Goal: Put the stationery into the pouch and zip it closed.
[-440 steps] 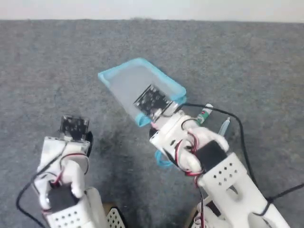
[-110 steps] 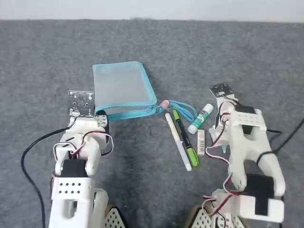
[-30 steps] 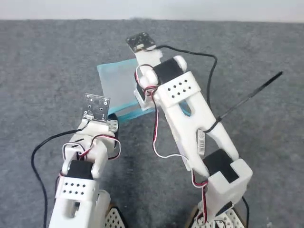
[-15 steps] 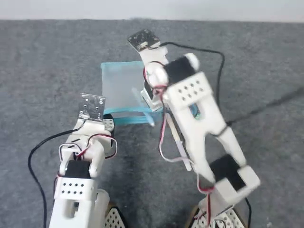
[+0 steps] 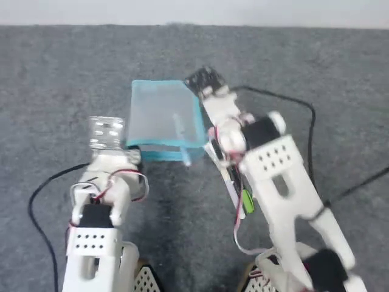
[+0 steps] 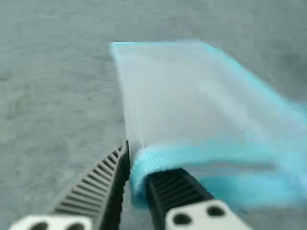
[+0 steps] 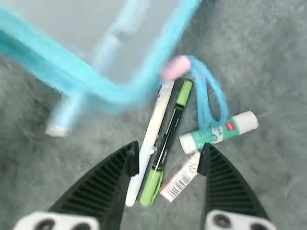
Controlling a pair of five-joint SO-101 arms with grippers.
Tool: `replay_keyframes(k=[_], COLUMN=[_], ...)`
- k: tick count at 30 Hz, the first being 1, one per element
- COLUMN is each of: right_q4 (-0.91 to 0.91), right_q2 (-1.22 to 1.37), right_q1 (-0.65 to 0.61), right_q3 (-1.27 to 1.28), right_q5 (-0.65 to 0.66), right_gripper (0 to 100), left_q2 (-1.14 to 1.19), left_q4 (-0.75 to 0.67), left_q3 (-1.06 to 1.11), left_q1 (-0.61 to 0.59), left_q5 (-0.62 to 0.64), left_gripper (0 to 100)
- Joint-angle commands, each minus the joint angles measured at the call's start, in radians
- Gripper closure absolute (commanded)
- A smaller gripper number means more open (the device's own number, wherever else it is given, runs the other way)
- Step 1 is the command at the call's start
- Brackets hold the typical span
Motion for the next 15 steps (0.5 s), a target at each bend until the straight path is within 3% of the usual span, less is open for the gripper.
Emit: replay_keyframes(k=[1, 7, 11, 15], right_q4=[-0.262, -0.432, -0.522, -0.581], right_q2=[-0.252, -0.427, -0.443, -0.449], right_q1=[-0.012, -0.122, -0.211, -0.278], right_q3=[0.359, 0.611, 0.671, 0.68], right_q5=[0.021, 0.014, 0.028, 0.086], right_gripper=[80.5, 76.9, 68.6, 67.7], left_q2=[-0.017, -0.017, -0.017, -0.017], left_q4=[0.005, 0.008, 0.008, 0.005], left_q3=[-0.099, -0.099, -0.09, -0.085], left_q1=[-0.121, -0.086, -0.069, -0.066], left_q5=[0.051, 0.051, 0.049, 0.049], left_gripper=[99, 99, 99, 99])
